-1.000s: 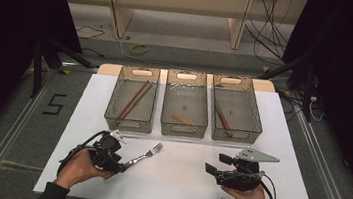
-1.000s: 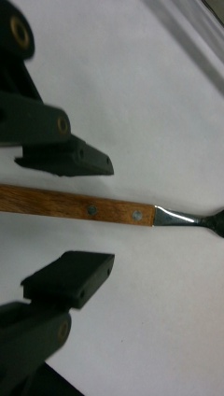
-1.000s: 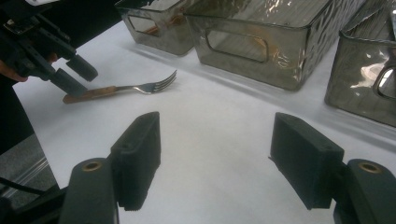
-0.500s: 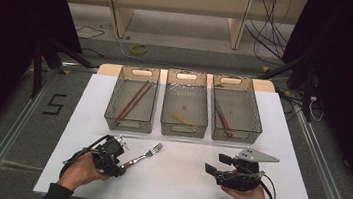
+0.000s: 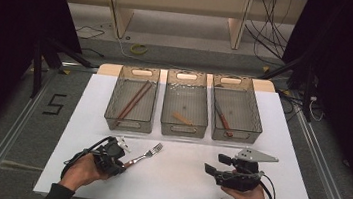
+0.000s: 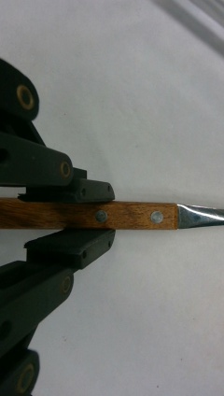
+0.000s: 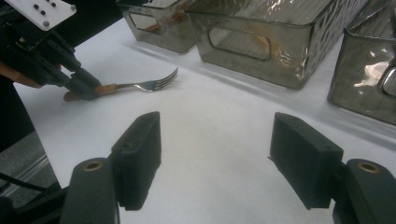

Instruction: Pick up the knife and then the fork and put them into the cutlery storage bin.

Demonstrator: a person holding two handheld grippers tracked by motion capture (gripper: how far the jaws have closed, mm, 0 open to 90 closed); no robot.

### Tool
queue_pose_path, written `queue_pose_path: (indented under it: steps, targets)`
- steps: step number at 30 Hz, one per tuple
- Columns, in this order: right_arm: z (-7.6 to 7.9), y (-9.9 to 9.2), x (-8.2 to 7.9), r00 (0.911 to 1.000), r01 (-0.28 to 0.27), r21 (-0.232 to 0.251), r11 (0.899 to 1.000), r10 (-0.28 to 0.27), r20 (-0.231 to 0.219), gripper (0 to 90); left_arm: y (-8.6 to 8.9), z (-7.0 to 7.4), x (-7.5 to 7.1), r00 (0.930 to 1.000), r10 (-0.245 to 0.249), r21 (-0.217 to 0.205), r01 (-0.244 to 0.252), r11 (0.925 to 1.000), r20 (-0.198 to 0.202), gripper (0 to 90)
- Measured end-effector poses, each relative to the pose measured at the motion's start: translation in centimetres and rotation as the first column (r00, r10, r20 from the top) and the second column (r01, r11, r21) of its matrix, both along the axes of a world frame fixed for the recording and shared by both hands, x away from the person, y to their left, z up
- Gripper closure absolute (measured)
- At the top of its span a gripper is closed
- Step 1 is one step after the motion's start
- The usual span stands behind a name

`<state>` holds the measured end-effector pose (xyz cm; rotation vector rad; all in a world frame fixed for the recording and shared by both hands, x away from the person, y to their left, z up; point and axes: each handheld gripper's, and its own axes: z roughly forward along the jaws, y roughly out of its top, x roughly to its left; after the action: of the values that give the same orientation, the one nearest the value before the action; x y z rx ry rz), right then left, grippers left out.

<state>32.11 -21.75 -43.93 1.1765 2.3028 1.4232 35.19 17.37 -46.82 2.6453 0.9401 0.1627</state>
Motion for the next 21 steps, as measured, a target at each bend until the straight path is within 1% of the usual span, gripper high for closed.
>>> queue_pose_path:
  steps: [2, 4, 5, 6, 8, 10, 11, 12, 13, 14, 16, 17, 19, 21]
  targets:
    - [0.0, 0.0, 0.0, 1.0000, -0.001, 0.000, 1.000, 0.001, -0.001, 34.6, 0.1, 0.0, 0.0, 1.0000, -0.007, -0.005, 0.007, 1.0000, 0.002, 75.6]
    - [0.0, 0.0, 0.0, 1.0000, -0.001, 0.002, 1.000, 0.001, -0.001, 34.6, 0.2, 0.0, 0.1, 1.0000, -0.008, -0.028, 0.008, 0.9996, 0.001, 75.7]
    - [0.0, 0.0, 0.0, 1.0000, -0.001, 0.004, 1.000, 0.001, -0.001, 34.6, 0.2, -0.1, 0.1, 0.9999, -0.011, -0.029, 0.012, 0.9995, 0.002, 75.8]
    - [0.0, 0.0, 0.0, 1.0000, -0.001, 0.006, 1.000, 0.001, -0.001, 34.7, 0.2, 0.0, 0.1, 0.9998, -0.014, -0.031, 0.015, 0.9994, 0.011, 75.8]
    - [0.0, 0.0, 0.0, 1.0000, -0.002, 0.006, 1.000, 0.002, -0.001, 34.8, 0.0, 0.1, 0.0, 0.9998, -0.011, -0.065, 0.012, 0.9978, 0.019, 75.8]
    - [0.0, 0.0, 0.0, 1.0000, -0.004, 0.009, 1.000, 0.004, 0.000, 34.8, 0.0, 0.4, 0.0, 0.9995, -0.018, -0.068, 0.019, 0.9975, 0.025, 75.8]
    - [0.1, 0.1, 0.0, 1.0000, -0.006, 0.010, 1.000, 0.006, 0.000, 34.8, -0.1, 0.5, -0.1, 0.9994, -0.018, -0.077, 0.020, 0.9969, 0.030, 75.8]
    - [0.1, 0.1, 0.0, 0.9999, -0.010, 0.011, 1.000, 0.010, 0.004, 34.8, -0.3, 0.7, -0.2, 0.9991, -0.029, -0.080, 0.031, 0.9964, 0.032, 75.8]
    - [0.2, 0.2, -0.1, 0.9999, -0.015, 0.014, 1.000, 0.015, 0.006, 34.7, -0.6, 0.9, -0.4, 0.9986, -0.032, -0.089, 0.036, 0.9953, 0.041, 75.9]
    - [0.4, 0.3, -0.1, 0.9996, -0.026, 0.017, 1.000, 0.026, 0.013, 34.6, -0.9, 1.1, -0.5, 0.9981, -0.041, -0.093, 0.046, 0.9946, 0.045, 75.8]
    - [0.8, 0.7, -0.2, 0.9982, -0.050, 0.015, 0.999, 0.049, 0.034, 34.2, -1.8, 1.4, -0.8, 0.9952, -0.086, -0.092, 0.090, 0.9917, 0.048, 75.8]
    - [1.0, 0.9, -0.2, 0.9970, -0.066, 0.016, 0.998, 0.065, 0.043, 33.9, -2.3, 1.5, -1.0, 0.9943, -0.095, -0.103, 0.100, 0.9897, 0.048, 75.8]
    - [1.4, 1.5, -0.4, 0.9933, -0.100, 0.016, 0.995, 0.099, 0.059, 33.5, -3.3, 1.6, -1.3, 0.9893, -0.135, -0.096, 0.140, 0.9855, 0.057, 75.8]
    - [1.8, 2.1, -0.6, 0.9873, -0.140, 0.007, 0.990, 0.139, 0.076, 33.0, -4.3, 1.6, -1.6, 0.9844, -0.168, -0.106, 0.173, 0.9793, 0.052, 75.8]
